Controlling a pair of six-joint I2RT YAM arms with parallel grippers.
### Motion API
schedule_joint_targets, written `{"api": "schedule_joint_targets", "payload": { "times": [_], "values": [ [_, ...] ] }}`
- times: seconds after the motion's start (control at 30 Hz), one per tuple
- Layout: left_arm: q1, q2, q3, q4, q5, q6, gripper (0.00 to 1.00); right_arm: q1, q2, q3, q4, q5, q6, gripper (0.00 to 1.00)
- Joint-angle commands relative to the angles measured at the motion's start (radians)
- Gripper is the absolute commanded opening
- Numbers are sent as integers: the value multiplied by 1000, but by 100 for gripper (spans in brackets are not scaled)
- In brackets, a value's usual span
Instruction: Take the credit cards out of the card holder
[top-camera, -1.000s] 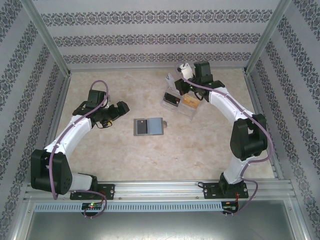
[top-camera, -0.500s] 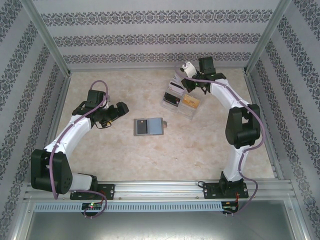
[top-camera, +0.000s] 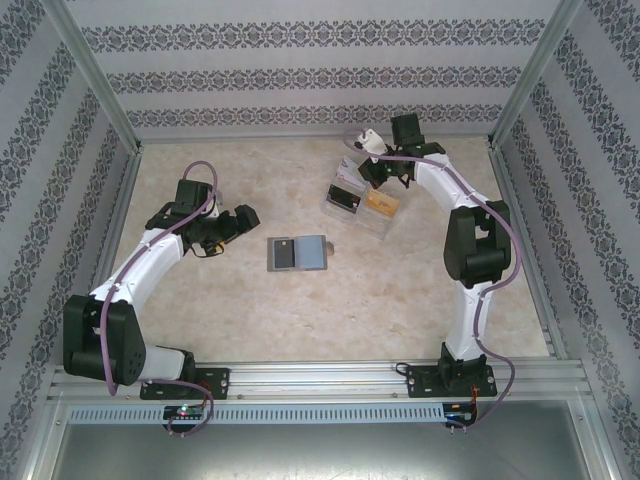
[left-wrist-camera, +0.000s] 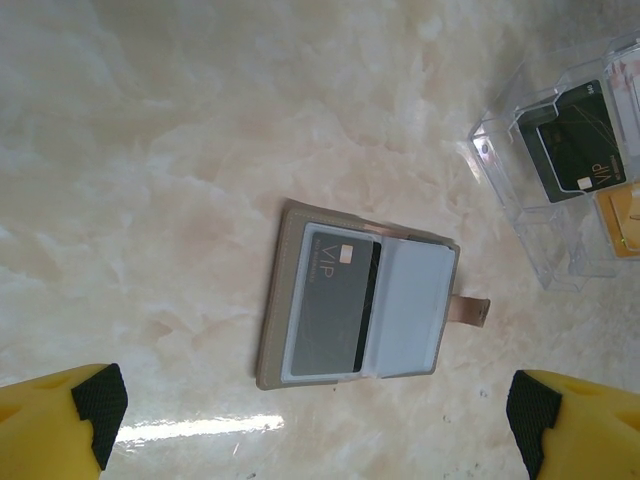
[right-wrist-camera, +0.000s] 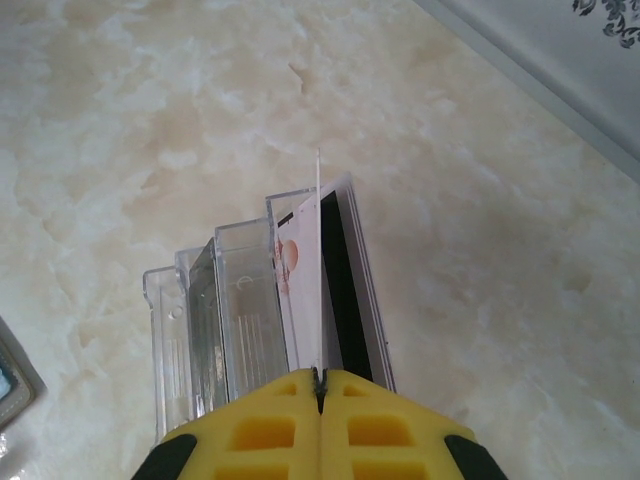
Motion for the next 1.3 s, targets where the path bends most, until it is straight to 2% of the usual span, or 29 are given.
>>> {"api": "schedule_joint_targets", "payload": {
  "times": [0.0,0.13,0.33,0.53,0.67,0.8,1.0,1.13,1.27],
  "values": [
    [12,8,4,-9,17,25,99,5,26,49,-58,-21,-49,3],
    [12,13,5,-4,28,23,99,9,33,59,-77,3,-69,9],
    [13,13,3,-4,35,22,99,16,19,57,-71,36,-43,30],
    [12,10,-2,-3,37,17,99,27,-52,38,-42,28,57,41],
    [13,7,-7,-1,32,13,99,66,-144,-33,-1,98,185,53],
    [13,6,-16,8,26,6,99,137,-235,-115,25,222,375,59],
    [13,7,-21,-2,2,5,99,259,-355,-285,66,301,696,61],
    [12,-2,-26,-16,-16,10,99,360,-397,-368,52,382,844,62],
    [13,-24,-29,-37,-51,10,99,468,-385,-434,74,404,959,61]
  ]
}}
